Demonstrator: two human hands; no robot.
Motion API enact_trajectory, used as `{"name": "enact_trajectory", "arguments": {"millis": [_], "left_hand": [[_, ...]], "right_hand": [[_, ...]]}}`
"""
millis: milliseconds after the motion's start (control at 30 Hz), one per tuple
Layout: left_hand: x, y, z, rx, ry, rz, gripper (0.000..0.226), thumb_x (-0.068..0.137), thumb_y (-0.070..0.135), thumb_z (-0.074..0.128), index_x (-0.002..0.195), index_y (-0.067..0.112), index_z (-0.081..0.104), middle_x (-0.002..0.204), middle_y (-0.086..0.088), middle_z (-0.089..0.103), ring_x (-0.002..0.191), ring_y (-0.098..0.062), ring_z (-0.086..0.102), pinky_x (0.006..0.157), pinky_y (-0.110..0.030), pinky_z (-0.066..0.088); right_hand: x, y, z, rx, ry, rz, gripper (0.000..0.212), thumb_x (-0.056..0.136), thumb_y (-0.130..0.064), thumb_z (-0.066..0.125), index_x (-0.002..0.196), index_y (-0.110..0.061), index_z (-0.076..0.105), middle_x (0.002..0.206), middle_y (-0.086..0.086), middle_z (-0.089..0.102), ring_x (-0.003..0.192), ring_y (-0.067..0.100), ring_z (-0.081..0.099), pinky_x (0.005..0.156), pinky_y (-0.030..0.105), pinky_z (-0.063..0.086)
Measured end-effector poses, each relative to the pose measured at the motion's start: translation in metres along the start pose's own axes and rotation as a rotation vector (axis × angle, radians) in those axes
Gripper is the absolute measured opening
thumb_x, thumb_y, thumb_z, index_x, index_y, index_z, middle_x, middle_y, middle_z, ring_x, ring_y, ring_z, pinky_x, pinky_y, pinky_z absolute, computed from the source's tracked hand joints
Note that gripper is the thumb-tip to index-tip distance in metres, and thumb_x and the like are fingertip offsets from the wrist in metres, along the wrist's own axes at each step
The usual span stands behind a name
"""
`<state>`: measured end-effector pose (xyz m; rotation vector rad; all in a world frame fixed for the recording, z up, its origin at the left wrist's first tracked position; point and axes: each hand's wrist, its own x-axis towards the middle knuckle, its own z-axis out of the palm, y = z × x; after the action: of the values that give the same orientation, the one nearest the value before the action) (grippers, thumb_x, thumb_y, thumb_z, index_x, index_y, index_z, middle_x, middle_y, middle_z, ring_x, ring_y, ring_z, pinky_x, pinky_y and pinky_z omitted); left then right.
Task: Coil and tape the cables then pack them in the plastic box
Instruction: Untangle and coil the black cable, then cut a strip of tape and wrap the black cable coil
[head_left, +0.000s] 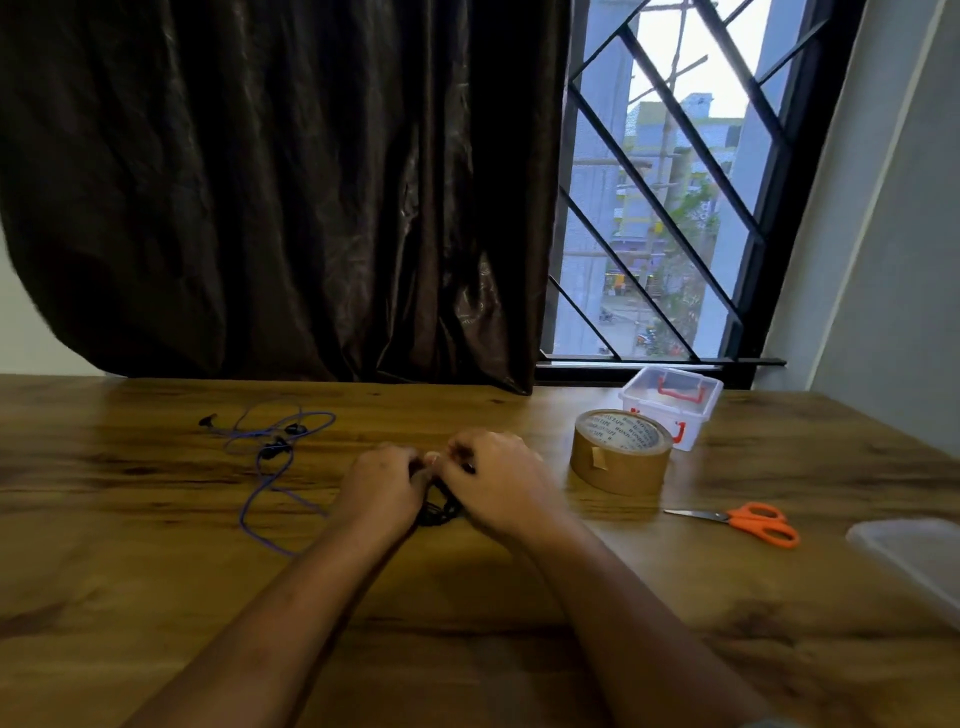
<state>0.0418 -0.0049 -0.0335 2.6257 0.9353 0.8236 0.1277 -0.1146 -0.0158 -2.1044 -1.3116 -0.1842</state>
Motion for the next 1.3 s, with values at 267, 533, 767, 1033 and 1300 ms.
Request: {"name": "enact_trajectory", "arguments": {"millis": [267,533,767,1033,1300], "left_hand": [[0.002,0.007,0.000,-0.099,0.168,0.040,0.021,0.096,0.022,0.046,0.102,0.020,0.066,0.104,-0.001,0.060,0.082,-0.014,0.051,0.061,-0.028,0.040],[-0.007,0.018,-0.006,-0.135,0.221,0.297,0.013,0.091,0.018,0.054,0.093,0.022,0.067,0.096,0.007,0.062,0.084,-0.014,0.058,0.062,-0.028,0.044],[-0.017,0.037,-0.007,-0.184,0.153,0.270,0.022,0.091,0.031,0.055,0.109,0.026,0.066,0.107,0.005,0.067,0.101,-0.017,0.057,0.081,-0.035,0.046],[-0.021,0.039,-0.010,-0.368,0.059,0.081,0.020,0.086,0.042,0.060,0.098,0.030,0.071,0.089,0.011,0.071,0.088,-0.009,0.063,0.083,-0.038,0.049],[-0.019,0.041,-0.014,-0.351,0.080,0.071,0.010,0.085,0.037,0.062,0.079,0.031,0.068,0.071,0.014,0.067,0.078,-0.004,0.061,0.091,-0.040,0.044]], "right_hand": [[-0.014,0.051,-0.083,-0.310,0.235,0.059,0.025,0.089,-0.023,0.049,0.107,-0.032,0.063,0.112,-0.004,0.066,0.106,0.024,0.054,0.085,0.036,0.039],[-0.036,0.087,-0.094,-0.409,-0.145,0.294,0.074,0.071,-0.010,0.067,0.134,-0.039,0.040,0.137,-0.001,0.052,0.129,0.024,0.043,0.102,0.044,0.031],[-0.027,0.058,-0.063,-0.230,0.058,-0.033,0.035,0.089,-0.031,0.053,0.124,-0.028,0.056,0.108,-0.004,0.068,0.109,0.018,0.057,0.084,0.030,0.027],[-0.024,0.037,-0.040,-0.093,0.011,-0.160,0.058,0.079,-0.033,0.067,0.134,-0.025,0.051,0.128,-0.003,0.062,0.112,0.015,0.057,0.091,0.026,0.044],[-0.023,0.038,-0.038,-0.107,-0.009,-0.134,0.059,0.079,-0.033,0.068,0.135,-0.028,0.049,0.131,-0.007,0.058,0.113,0.014,0.055,0.094,0.028,0.046]]}}
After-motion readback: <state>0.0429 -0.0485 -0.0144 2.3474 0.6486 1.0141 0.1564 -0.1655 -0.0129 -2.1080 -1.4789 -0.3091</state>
